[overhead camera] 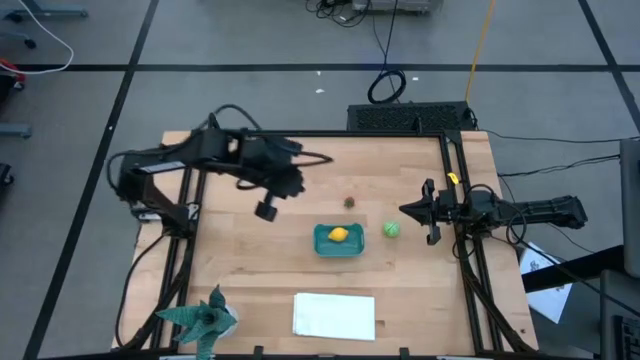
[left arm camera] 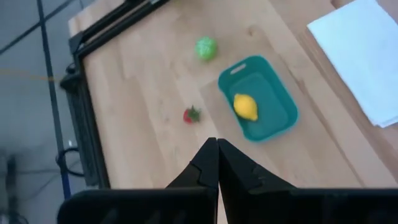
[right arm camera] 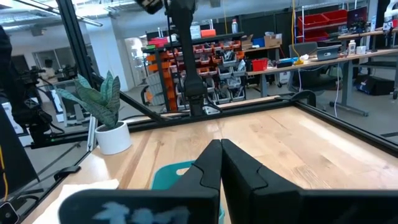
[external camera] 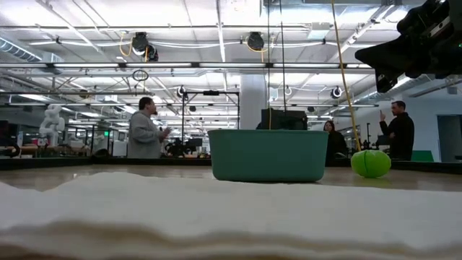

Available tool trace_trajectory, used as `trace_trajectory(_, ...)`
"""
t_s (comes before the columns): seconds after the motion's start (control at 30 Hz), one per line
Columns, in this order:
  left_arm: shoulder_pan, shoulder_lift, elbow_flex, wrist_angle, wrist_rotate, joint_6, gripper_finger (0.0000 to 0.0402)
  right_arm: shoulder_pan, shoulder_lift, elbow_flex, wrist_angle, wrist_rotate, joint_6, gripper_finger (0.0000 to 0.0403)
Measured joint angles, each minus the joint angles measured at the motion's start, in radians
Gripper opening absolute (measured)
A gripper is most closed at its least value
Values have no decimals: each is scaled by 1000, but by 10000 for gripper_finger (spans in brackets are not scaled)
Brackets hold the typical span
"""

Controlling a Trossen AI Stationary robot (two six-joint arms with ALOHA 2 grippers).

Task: Pick and placing Produce into tupperware
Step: Put the top sliced green cabbage into the green bin

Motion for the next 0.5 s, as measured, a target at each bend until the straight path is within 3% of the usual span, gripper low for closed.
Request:
trace_trajectory(0.27, 84, -152, 0, -42, 11, -53, 1, 0, 0, 0, -1, 0, 0, 0)
trace_trajectory(0.5, 171, -294, -37, -9, 83, -111, 0, 0, 0, 0, 1, 0, 0, 0)
